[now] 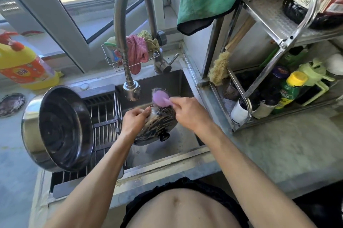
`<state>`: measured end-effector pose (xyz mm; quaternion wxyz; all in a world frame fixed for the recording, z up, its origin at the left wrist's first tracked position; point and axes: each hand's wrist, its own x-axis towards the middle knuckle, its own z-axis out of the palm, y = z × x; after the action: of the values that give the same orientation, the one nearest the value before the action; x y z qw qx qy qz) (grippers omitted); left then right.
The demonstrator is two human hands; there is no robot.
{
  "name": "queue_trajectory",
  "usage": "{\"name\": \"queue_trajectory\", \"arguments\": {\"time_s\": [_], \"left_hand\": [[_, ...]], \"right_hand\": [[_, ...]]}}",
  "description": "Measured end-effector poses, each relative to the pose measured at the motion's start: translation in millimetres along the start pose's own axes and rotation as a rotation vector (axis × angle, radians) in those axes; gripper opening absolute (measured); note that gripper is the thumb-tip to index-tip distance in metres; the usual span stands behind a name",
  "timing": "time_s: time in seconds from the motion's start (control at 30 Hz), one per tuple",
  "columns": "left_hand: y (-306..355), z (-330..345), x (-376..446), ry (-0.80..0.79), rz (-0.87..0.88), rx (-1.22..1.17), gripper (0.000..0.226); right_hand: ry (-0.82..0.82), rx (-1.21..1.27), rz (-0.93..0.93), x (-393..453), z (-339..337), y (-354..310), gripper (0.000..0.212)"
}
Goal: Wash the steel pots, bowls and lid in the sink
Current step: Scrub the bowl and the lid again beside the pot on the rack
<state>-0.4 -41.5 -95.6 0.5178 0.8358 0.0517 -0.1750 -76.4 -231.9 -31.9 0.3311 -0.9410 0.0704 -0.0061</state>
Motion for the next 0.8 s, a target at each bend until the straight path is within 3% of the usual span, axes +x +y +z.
{"name": "queue_trajectory", "arguments": {"time_s": [0.07, 0.2, 0.33, 0.43, 0.5, 0.57, 0.67, 0.8], "left_hand": [[2, 0, -4, 0.012, -0.004, -0.105, 0.037], [-8, -16, -8, 0.037, -0.014, -0.333, 0.042], [-12, -14, -13, 0.02, -0.042, -0.344, 0.034], [-21, -26, -19, 0.002, -0.111, -0.457, 0.034], [-26, -37, -19, -0.023, -0.136, -0.544, 0.048], [-28, -40, -15, -0.025, -0.152, -0.557, 0.059], [-22, -32, -13, -0.035, -0.164, -0.505, 0.044], [-18, -34, -17, -0.077, -0.216, -0.609, 0.038]], "right_hand": [[-0.035, -0.093, 0.05, 1, 2, 2, 0.034], [-0.001, -0.113, 0.32, 11, -15, 20, 0.042], [-0.102, -0.114, 0.08, 0, 5, -13, 0.055], [-0.048, -0.019, 0.261, 10, -5, 14, 0.045], [-0.049, 0.0, 0.405, 9, -11, 37, 0.037], [-0.052, 0.018, 0.355, 6, -4, 30, 0.035], [-0.062, 0.076, 0.184, 5, 6, 4, 0.037], [-0.019, 0.091, 0.396, 4, 6, 40, 0.028]]}}
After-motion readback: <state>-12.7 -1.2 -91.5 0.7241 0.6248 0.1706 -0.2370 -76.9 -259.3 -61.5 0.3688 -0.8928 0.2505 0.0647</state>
